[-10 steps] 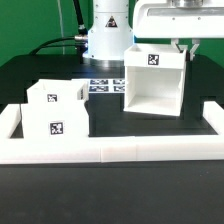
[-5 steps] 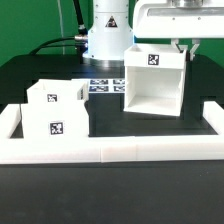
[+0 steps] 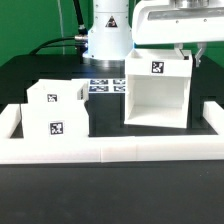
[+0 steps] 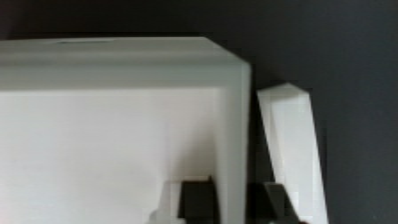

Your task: Assemble drawer

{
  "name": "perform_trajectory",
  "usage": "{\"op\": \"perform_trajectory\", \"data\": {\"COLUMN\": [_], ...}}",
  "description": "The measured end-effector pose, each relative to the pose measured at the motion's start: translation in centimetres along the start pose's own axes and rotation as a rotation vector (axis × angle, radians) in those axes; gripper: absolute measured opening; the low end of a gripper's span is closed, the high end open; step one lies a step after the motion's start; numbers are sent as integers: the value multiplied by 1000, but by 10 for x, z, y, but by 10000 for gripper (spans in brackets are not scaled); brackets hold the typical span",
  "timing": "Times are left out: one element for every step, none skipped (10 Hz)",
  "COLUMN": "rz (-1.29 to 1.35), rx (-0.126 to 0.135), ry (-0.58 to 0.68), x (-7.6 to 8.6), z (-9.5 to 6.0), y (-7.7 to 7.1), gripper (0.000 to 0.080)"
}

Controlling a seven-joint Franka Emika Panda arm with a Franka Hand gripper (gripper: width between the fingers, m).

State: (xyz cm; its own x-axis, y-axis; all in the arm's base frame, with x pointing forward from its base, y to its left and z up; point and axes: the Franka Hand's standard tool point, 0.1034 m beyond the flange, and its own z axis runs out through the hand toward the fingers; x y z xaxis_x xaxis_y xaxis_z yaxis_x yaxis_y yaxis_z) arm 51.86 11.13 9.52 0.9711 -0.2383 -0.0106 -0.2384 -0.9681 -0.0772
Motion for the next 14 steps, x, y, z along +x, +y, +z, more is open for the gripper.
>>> {"op": "perform_trajectory", "data": {"rz": [5,12,20,24,35,48,44,57,139,169,235,255,325,397], "rx": [6,11,17,19,19,21,21,22,28,30,37,38,46,58], "ry": [11,23,37,46,56,64,64,65,65,65,63,62,61,68], "x": [12,25,40,52,65,73,72,72,73,73,73,73,73,76], "z": [0,-1,-1,-2,-3,-4,-4,-4,-5,-5,-5,-5,-5,-4], "y": [-2,-4,-4,-3,0,2,1,0,-1,-1,-3,-3,-4,-3], "gripper": [38,38,38,38,38,38,38,38,38,38,38,38,38,38]}}
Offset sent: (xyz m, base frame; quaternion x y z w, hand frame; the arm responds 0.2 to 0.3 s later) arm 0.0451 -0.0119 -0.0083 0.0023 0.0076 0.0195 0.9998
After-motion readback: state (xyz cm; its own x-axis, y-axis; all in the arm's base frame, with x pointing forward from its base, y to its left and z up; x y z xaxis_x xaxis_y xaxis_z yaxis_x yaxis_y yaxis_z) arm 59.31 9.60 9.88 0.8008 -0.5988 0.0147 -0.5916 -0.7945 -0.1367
